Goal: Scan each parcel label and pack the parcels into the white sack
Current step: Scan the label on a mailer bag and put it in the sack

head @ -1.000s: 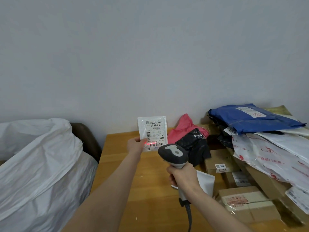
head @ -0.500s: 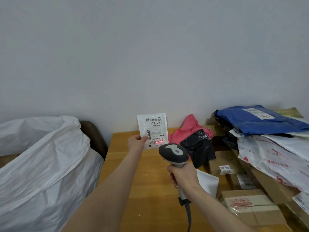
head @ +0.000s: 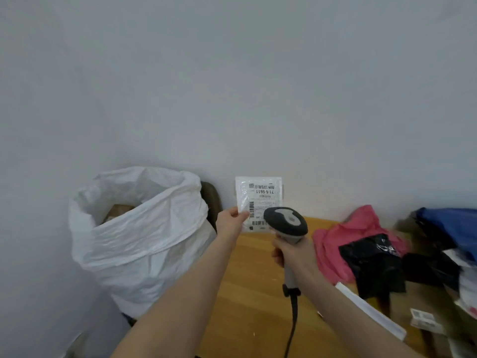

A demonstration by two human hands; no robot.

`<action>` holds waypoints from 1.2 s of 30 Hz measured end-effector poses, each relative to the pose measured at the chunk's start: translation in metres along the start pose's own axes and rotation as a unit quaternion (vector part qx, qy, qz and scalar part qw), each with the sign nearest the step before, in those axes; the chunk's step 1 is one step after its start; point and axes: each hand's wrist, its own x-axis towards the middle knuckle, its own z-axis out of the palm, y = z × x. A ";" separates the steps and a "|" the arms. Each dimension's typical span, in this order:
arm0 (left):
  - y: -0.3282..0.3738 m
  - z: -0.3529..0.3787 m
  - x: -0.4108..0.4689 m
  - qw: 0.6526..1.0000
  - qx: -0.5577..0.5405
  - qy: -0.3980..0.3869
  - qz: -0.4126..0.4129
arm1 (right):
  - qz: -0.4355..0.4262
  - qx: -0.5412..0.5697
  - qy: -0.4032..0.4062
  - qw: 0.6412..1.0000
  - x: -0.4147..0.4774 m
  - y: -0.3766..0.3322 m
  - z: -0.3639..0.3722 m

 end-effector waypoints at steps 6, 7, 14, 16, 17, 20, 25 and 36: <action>0.012 -0.091 0.012 0.996 -0.004 0.089 0.016 | -0.020 0.018 -0.080 0.996 0.020 -0.037 0.083; 0.014 -0.106 0.016 0.995 -0.002 0.101 0.024 | -0.017 0.020 -0.092 0.995 0.022 -0.043 0.099; 0.041 -0.226 0.094 0.972 0.063 0.204 0.096 | -0.005 0.059 -0.099 0.993 0.061 -0.070 0.212; 0.042 -0.262 0.127 0.962 0.110 0.226 0.105 | -0.003 0.052 -0.085 0.995 0.077 -0.071 0.246; 0.040 -0.279 0.143 0.959 0.130 0.230 0.106 | -0.001 0.047 -0.077 0.996 0.086 -0.071 0.263; 0.025 -0.326 0.189 0.950 0.200 0.220 0.098 | 0.013 0.037 -0.059 0.998 0.112 -0.070 0.309; -0.016 -0.367 0.251 0.945 0.304 0.121 0.007 | 0.035 0.026 -0.020 0.999 0.152 -0.072 0.359; -0.071 -0.344 0.294 0.922 0.374 -0.027 -0.096 | 0.081 0.038 0.023 0.996 0.168 -0.047 0.360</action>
